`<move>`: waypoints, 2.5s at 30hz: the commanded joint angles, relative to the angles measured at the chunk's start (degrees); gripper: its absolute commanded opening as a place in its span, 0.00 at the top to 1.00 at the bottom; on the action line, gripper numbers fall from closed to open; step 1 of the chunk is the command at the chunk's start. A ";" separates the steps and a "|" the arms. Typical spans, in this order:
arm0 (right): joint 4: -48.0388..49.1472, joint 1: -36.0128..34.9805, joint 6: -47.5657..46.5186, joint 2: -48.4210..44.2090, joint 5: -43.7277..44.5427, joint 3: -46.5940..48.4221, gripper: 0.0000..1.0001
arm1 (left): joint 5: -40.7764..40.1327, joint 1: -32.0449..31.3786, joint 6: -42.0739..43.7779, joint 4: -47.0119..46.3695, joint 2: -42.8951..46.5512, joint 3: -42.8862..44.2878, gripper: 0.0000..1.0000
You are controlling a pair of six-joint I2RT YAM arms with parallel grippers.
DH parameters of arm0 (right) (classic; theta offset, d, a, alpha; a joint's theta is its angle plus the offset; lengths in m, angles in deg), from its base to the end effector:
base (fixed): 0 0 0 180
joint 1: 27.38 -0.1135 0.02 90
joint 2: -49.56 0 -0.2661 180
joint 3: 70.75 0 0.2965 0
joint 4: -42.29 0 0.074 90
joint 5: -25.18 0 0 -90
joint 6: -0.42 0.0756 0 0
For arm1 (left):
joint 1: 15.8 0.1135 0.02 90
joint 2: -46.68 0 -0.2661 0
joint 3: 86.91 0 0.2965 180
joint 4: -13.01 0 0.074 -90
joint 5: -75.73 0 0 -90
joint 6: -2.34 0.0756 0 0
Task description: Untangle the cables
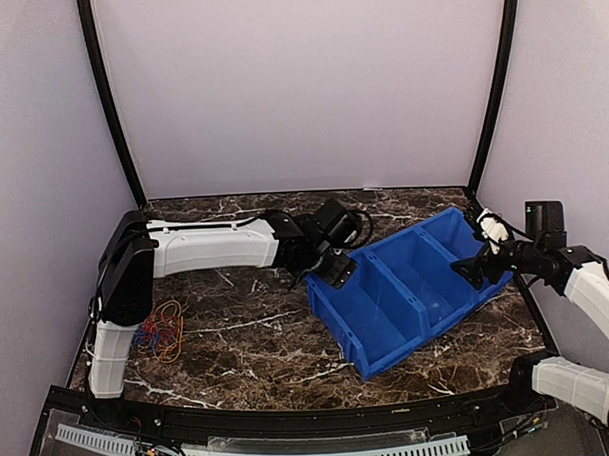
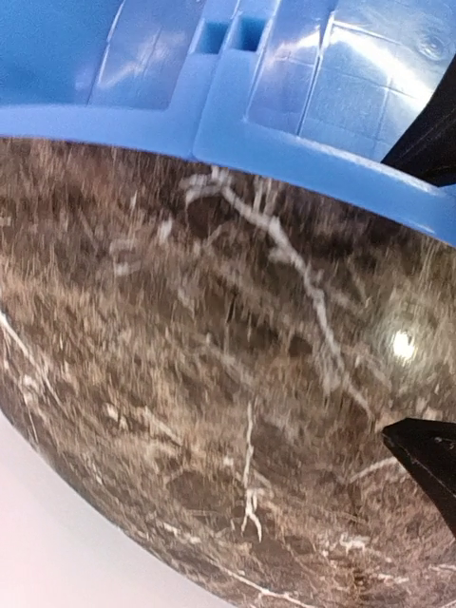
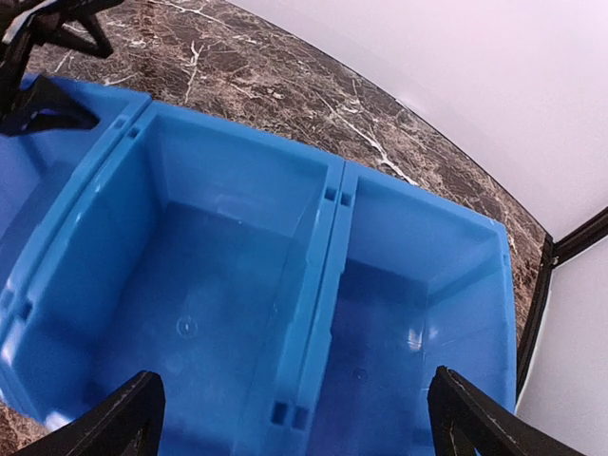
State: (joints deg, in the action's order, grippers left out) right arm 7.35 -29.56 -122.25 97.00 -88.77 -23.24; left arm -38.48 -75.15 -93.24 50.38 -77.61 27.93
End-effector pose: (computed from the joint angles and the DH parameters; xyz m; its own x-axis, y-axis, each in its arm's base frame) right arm 0.2526 0.0403 0.2281 -0.2825 -0.5044 -0.8159 -0.6178 0.7464 -0.2475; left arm 0.3123 -0.4661 0.1804 -0.4324 0.5557 -0.7101 0.6024 0.7640 0.2311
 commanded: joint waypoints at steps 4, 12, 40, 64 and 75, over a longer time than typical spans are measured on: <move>2.92 0.94 1.71 0.74 -1.12 -0.97 0.01 | -4.97 11.38 3.00 -3.95 -0.19 -0.17 0.14; 3.38 1.03 1.88 1.78 -1.98 -1.27 0.01 | -6.82 13.85 4.60 -6.28 2.70 -0.57 0.15; -0.52 0.86 1.55 14.45 0.91 8.10 0.01 | 30.17 8.46 -47.70 3.49 27.67 13.21 0.01; -3.45 -0.10 -2.18 16.34 4.99 6.54 0.08 | 28.00 7.34 -40.98 -7.77 34.82 4.81 0.01; -4.35 -6.23 -0.82 35.10 1.90 17.62 0.40 | 16.68 9.17 -17.42 -15.60 49.63 -34.59 0.01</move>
State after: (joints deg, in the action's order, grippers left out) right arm 4.53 -32.83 -124.06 125.83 -83.00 -9.80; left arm -12.82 -66.43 -121.63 36.00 -33.57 2.48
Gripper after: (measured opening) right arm 0.632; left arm 0.990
